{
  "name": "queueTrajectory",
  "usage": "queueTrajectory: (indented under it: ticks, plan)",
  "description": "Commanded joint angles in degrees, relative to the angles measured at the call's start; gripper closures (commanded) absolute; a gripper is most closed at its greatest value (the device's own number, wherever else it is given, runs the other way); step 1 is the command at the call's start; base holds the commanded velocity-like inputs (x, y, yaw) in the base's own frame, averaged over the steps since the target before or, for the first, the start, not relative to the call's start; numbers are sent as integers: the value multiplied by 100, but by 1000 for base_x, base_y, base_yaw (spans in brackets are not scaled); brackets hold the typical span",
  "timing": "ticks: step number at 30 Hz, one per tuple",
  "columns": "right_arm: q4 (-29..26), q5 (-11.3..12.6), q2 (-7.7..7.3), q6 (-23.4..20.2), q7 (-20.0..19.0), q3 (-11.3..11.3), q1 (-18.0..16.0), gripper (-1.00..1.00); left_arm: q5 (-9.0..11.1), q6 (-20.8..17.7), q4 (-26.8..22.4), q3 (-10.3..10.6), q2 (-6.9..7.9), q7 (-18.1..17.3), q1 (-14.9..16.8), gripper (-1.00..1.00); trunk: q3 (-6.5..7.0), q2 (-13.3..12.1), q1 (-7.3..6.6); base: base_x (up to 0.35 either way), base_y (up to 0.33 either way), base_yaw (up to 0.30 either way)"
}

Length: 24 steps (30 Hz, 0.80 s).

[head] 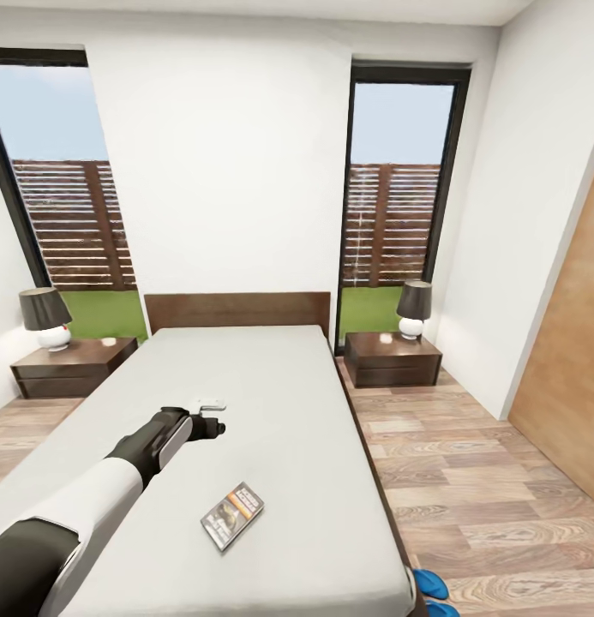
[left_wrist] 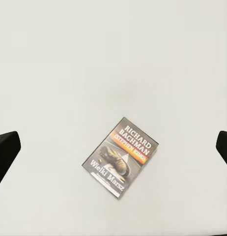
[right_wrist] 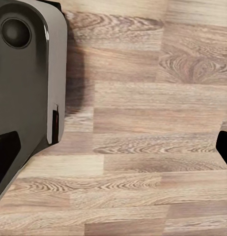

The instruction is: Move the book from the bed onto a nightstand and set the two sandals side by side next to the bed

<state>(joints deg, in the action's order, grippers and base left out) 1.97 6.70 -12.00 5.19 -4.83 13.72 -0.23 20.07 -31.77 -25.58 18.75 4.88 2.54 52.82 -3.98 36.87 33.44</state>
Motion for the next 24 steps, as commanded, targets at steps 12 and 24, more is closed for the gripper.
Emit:
queueTrajectory:
  ticks: [12,24]
  plan:
    - [12,57,49,34,-27,43,-3,-100,57,-27,-7,41,11,11,1,-100,-9,8,2,67,-5,0]
    - [14,48,65,34,-27,43,-3,-100,58,-24,-6,41,11,9,2,-100,-9,8,2,108,-1,8]
